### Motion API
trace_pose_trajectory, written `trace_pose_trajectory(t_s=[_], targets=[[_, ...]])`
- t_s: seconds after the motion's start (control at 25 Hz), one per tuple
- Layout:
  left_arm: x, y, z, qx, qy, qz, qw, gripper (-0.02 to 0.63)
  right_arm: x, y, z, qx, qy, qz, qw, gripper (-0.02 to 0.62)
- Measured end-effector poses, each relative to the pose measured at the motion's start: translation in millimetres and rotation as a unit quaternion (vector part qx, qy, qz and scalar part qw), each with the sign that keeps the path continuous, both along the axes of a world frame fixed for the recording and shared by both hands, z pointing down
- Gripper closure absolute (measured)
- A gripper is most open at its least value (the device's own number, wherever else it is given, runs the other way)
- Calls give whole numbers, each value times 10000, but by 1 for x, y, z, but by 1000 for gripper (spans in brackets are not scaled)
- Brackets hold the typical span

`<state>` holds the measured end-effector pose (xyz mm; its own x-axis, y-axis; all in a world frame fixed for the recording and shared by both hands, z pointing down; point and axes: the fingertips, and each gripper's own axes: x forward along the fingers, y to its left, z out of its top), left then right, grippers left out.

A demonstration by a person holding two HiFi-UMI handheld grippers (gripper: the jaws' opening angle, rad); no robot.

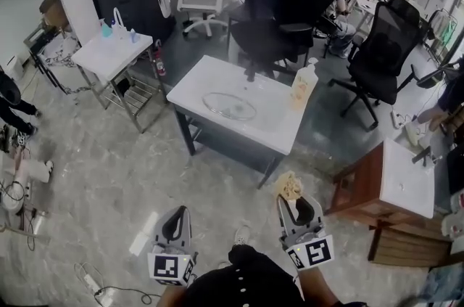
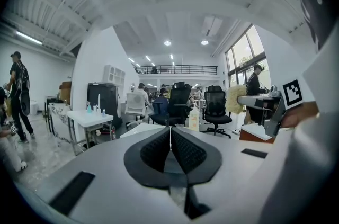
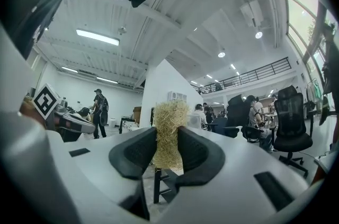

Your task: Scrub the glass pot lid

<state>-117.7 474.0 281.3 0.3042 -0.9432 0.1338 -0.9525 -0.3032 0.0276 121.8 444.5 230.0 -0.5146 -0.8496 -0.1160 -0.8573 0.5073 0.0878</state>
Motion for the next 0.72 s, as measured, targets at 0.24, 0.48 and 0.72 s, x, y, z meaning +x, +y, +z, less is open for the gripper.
trace_pose_trajectory(t_s=[0.24, 0.48, 0.72], targets=[[11, -56, -9, 38, 37, -54, 10000, 578, 13, -57, -8, 45, 12, -45, 10000, 462], [27, -104, -14, 60, -34, -93, 9999, 578, 28, -109, -7, 23, -50, -143, 9999, 462], [37, -141, -12, 44, -195, -209, 9996, 578, 42, -153, 2, -31, -132, -267, 9996, 462]])
